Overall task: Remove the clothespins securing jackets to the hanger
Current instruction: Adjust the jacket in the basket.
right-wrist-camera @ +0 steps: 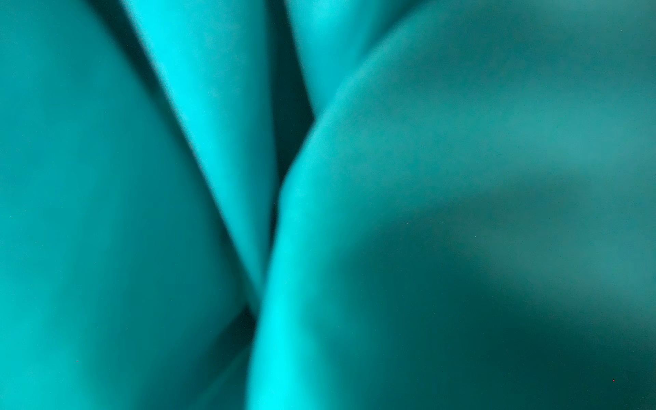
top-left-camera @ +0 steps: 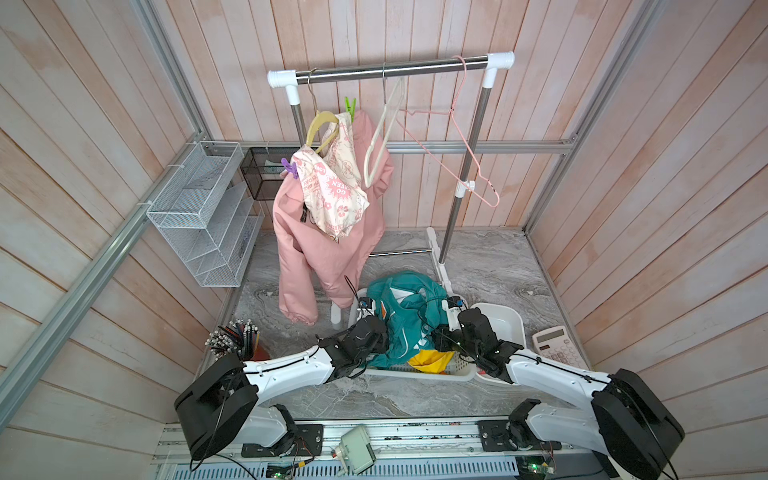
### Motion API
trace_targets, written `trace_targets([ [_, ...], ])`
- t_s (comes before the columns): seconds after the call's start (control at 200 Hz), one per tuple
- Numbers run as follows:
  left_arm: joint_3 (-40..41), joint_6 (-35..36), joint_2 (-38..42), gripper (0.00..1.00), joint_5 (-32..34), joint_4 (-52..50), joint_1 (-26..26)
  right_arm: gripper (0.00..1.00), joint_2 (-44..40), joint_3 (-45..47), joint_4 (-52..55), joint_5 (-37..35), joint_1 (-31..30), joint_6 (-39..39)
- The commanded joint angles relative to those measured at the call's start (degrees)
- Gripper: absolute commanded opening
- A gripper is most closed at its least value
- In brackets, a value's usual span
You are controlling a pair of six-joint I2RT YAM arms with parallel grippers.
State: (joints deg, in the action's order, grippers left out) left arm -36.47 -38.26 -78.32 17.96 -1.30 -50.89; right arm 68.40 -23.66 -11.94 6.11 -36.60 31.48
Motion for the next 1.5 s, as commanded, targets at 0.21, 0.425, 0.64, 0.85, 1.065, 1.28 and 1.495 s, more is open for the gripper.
trace_targets([
  [0.21,0.7,-1.7,-2.0,0.69,-0.3,-6.3,1.8,0.41,-13.7,0.8,5.1,2.2,0.5,-10.6],
  [0.425,1.2,-1.8,-4.7,0.68,-0.8,-5.3,1.7,0.63,-28.2,0.6,13.0,0.3,0.5,-12.3],
  [0.64,2.2,-1.2,-3.6,0.67,-0.8,-4.4,1.7,0.69,-36.7,-4.6,22.3,-3.7,2.0,-14.7],
  [0.85,3.2,-0.4,-2.6,0.67,-1.6,-2.4,1.5,0.69,-30.3,-8.7,15.8,8.3,19.9,-14.0],
  [1.065,2.7,0.9,-2.0,0.67,-0.5,-2.2,0.1,0.68,-11.5,-12.6,-0.4,21.9,29.9,-10.8],
  [1.28,1.6,0.6,-2.2,0.67,-0.2,-1.6,-1.1,0.62,7.0,-20.2,-7.9,27.5,26.9,-9.6],
  [1.495,0.9,0.8,-2.3,0.67,0.5,-1.6,-1.6,0.60,15.2,-26.9,-3.9,25.8,18.5,-13.6],
])
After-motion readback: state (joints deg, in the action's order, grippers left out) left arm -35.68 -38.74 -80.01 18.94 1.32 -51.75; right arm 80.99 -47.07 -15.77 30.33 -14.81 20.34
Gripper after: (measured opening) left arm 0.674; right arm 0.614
